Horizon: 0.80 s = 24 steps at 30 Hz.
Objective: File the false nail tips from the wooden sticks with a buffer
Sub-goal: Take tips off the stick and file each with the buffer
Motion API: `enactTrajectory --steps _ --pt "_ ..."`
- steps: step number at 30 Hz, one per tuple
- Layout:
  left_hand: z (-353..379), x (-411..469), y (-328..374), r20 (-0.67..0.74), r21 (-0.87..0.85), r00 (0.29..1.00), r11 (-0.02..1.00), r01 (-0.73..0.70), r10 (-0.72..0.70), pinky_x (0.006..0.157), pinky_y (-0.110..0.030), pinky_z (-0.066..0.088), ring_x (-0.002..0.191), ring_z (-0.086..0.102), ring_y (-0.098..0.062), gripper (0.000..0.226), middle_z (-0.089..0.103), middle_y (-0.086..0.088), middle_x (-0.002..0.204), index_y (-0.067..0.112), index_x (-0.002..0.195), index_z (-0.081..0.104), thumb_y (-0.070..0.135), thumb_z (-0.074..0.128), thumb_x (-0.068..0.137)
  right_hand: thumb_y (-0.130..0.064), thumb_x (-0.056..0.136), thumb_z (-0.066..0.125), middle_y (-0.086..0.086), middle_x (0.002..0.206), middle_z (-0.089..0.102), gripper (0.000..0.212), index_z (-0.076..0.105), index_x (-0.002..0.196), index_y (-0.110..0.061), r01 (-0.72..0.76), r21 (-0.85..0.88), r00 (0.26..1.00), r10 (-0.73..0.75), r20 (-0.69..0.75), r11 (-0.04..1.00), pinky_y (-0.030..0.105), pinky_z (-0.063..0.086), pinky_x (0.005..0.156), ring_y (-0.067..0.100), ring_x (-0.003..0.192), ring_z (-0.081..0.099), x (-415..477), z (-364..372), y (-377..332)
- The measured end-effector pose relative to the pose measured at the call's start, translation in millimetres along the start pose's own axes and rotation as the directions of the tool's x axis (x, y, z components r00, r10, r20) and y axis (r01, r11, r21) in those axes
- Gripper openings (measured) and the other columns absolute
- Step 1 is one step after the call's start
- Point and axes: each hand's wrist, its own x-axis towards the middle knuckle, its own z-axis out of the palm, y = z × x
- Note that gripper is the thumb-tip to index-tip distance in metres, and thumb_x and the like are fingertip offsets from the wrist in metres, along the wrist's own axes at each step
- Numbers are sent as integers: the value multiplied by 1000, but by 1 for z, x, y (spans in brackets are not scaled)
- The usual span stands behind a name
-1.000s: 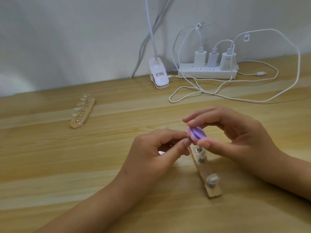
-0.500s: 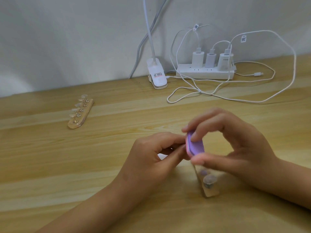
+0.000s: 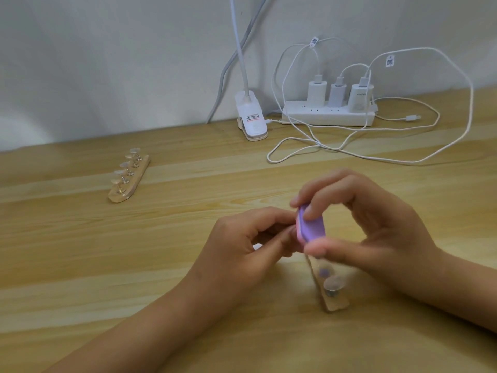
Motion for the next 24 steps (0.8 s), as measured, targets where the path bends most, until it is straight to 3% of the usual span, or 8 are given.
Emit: enactTrajectory --steps 9,19,24 --pt "-1 -1 0 -21 -54 998 997 55 -56 64 -14 51 67 66 -2 11 70 14 75 26 96 71 19 67 89 -43 83 72 -5 103 65 30 59 97 -19 -97 110 994 101 -30 989 35 52 89 27 99 64 1 1 0" --pt "0 -1 0 -5 -44 999 998 54 -54 64 -14 50 68 66 -3 14 70 14 75 29 99 70 26 61 89 -36 84 73 -1 106 65 24 61 97 -20 -91 139 996 90 8 986 33 51 91 30 104 64 0 0 4" --pt "-1 0 0 -28 -117 992 986 116 -120 66 -17 52 71 68 -6 15 72 8 76 25 98 74 27 64 88 -32 76 81 5 100 71 27 63 89 -16 -238 272 955 276 -111 933 24 52 85 21 97 68 5 -5 5"
